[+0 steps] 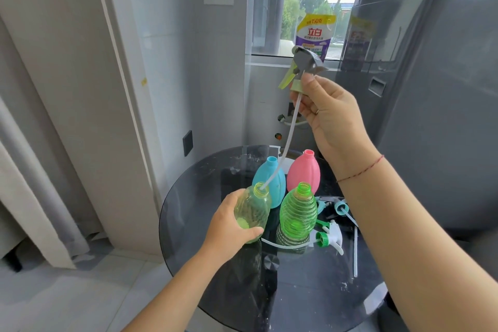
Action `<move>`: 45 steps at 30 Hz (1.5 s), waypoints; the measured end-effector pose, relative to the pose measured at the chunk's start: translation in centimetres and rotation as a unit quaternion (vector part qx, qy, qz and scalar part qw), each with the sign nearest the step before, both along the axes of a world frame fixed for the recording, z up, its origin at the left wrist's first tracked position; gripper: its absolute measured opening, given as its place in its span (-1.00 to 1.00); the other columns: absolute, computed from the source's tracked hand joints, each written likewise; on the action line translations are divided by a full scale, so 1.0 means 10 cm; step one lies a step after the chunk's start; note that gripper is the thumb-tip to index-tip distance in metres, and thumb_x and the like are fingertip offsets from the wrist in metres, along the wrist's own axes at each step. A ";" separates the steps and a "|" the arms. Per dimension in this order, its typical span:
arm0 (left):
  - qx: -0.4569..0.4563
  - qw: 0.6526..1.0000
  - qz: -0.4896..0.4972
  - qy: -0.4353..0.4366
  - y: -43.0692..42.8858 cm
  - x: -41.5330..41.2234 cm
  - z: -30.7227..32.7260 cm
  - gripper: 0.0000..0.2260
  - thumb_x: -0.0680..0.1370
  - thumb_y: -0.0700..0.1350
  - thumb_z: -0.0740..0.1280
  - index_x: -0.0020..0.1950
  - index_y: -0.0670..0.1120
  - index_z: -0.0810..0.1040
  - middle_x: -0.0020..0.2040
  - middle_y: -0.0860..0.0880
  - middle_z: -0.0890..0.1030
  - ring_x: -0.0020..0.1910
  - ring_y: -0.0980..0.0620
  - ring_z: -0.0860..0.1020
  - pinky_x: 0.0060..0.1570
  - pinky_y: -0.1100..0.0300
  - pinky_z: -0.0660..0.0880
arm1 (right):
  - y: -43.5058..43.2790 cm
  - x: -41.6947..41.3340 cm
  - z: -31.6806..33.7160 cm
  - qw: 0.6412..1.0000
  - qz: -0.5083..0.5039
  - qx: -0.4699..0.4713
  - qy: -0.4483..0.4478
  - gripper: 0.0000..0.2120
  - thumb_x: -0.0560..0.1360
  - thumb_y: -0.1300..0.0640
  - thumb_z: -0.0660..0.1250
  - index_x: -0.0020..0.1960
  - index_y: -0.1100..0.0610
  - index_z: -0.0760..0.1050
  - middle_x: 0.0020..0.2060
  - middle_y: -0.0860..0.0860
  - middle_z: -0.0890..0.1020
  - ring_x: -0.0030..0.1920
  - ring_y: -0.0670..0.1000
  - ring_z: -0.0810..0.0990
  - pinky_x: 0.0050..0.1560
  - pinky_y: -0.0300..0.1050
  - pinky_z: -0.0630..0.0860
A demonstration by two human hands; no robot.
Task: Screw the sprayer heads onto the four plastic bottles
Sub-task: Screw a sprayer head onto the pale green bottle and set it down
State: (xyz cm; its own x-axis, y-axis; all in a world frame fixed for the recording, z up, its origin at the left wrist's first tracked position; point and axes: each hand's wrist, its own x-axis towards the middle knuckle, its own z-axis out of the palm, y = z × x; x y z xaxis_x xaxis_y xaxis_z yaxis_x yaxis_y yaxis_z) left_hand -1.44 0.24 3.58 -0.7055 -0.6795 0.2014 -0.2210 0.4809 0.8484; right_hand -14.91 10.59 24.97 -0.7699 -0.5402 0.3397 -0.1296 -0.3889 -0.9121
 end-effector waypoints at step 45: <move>0.305 0.933 -0.173 0.077 0.24 0.08 0.60 -0.42 0.15 -0.10 0.62 0.14 0.16 0.62 0.07 0.05 0.67 0.11 0.06 0.62 0.06 0.17 0.56 | 0.19 0.05 -0.88 0.981 0.142 0.125 0.050 -0.78 0.40 0.22 0.45 -0.09 0.26 0.44 -0.23 0.18 0.51 -0.23 0.05 0.51 -0.15 -0.18 0.45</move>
State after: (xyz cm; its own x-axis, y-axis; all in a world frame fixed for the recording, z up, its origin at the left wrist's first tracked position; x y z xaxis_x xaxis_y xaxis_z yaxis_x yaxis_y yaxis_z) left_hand -0.62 2.65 9.61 -0.8986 -0.4375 -0.0323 0.0043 -0.0823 0.9966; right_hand -14.45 12.52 16.17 -0.5463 -0.8038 0.2354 -0.1429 -0.1875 -0.9718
